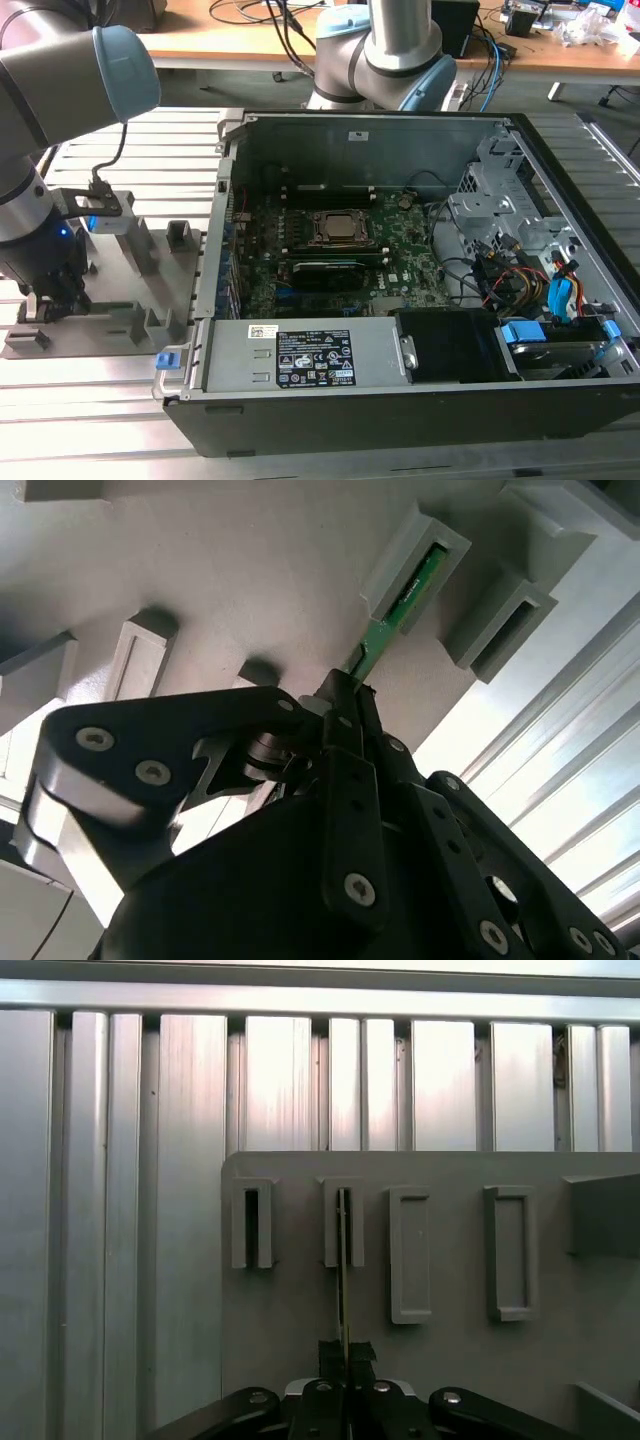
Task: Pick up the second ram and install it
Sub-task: 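Pick up the second ram and move it above second insertion slot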
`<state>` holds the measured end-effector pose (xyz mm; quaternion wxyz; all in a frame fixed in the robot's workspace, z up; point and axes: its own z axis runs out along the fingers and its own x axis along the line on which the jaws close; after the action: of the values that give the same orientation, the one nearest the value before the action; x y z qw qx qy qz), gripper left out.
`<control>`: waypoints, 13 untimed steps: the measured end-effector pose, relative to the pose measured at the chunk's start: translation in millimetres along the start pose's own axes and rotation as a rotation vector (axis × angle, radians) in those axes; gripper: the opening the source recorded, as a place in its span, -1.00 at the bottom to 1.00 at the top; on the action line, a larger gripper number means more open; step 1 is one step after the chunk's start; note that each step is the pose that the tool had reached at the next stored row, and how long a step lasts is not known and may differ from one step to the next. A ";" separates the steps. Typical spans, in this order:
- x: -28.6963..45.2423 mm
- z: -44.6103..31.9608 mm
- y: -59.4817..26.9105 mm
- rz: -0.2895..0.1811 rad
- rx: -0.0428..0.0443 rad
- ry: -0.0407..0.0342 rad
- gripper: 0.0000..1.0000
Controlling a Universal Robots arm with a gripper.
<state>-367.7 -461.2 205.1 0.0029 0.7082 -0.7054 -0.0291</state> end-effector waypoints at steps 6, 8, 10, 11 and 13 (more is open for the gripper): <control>-0.4 -12.1 0.5 0.000 -0.0001 0.0001 -0.73; -0.5 -14.6 0.7 0.000 -0.0001 0.0001 -0.73; -0.6 -17.4 0.8 0.000 -0.0001 0.0001 -0.73; -0.7 -18.7 0.8 0.000 -0.0001 0.0001 -0.73; -0.9 -23.6 1.1 0.000 -0.0001 0.0001 -0.73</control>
<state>-367.8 -461.3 228.8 0.0030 0.7082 -0.7055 -0.0291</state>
